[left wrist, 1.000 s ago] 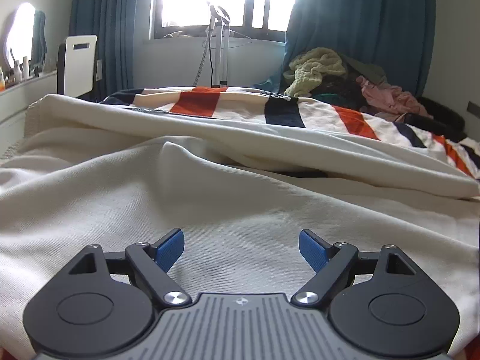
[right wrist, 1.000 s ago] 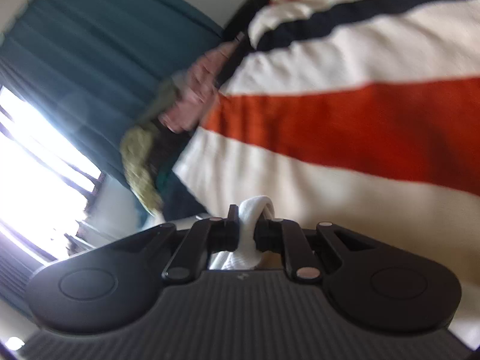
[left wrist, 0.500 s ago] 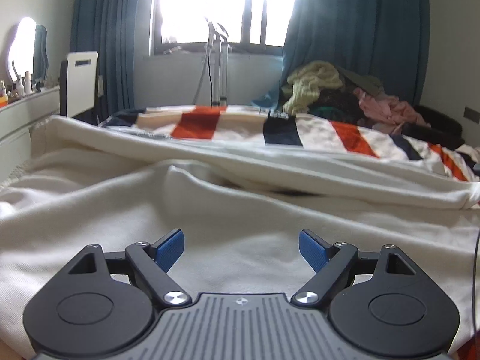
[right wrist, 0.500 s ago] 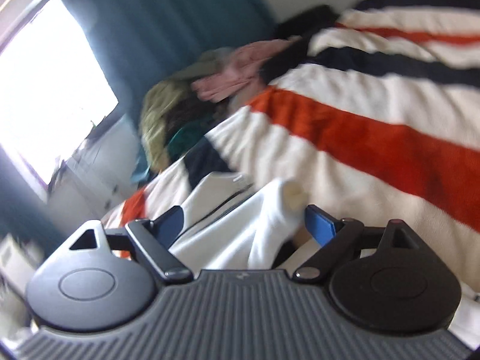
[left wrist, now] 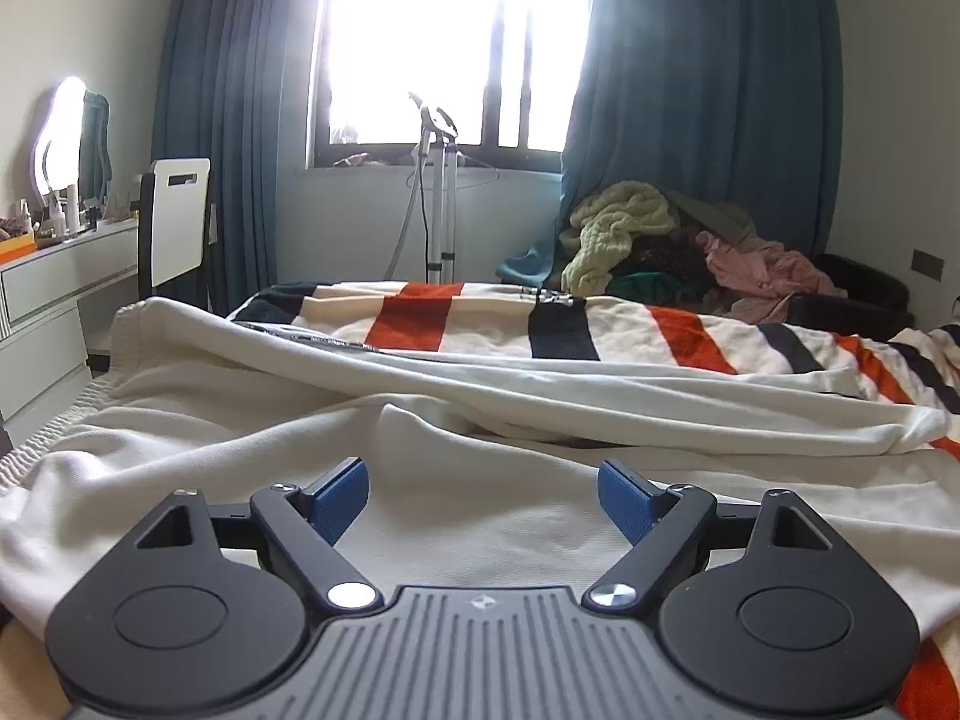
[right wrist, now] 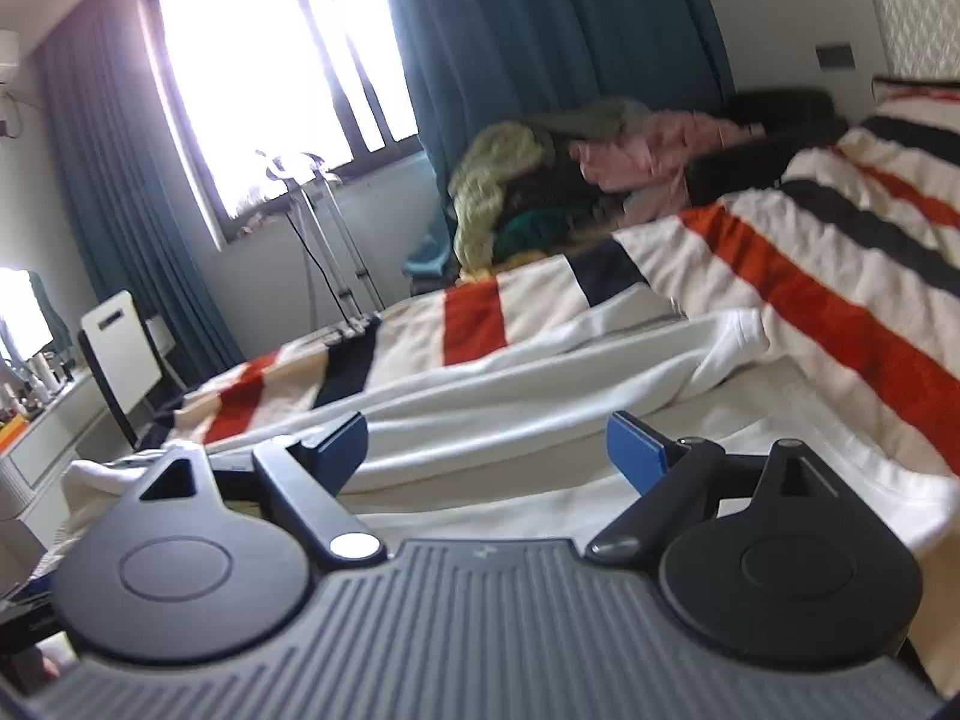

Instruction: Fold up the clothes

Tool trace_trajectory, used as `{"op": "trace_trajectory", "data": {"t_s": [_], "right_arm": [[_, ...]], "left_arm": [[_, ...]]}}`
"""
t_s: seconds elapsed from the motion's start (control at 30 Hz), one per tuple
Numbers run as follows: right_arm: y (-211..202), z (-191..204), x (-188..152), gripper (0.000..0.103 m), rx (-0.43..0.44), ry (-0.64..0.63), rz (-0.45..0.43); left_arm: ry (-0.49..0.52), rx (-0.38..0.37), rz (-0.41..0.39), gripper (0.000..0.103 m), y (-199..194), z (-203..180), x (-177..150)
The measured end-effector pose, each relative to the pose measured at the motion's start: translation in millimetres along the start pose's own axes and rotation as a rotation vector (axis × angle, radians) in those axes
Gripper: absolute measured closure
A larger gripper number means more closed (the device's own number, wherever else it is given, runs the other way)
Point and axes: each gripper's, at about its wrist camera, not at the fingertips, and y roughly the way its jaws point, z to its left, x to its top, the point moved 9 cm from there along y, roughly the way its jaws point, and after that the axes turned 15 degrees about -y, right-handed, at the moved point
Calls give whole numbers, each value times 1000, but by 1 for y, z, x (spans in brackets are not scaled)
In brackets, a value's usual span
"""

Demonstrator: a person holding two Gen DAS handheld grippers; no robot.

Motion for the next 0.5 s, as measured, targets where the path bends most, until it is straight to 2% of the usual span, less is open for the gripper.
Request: {"op": "trace_trajectory", "data": {"t_s": [0.17, 0.3, 0.5], "right_arm": [[-20, 24, -3, 15, -46, -125, -79], [-15, 42, -13, 15, -58, -230, -58], [-12, 40, -21, 15, -35, -213, -6]], "left_arm": [[-20, 45, 9, 16, -10, 23, 3], [-150, 126, 89, 16, -7, 70, 6], [-286, 302, 115, 16, 5, 157, 36]]}}
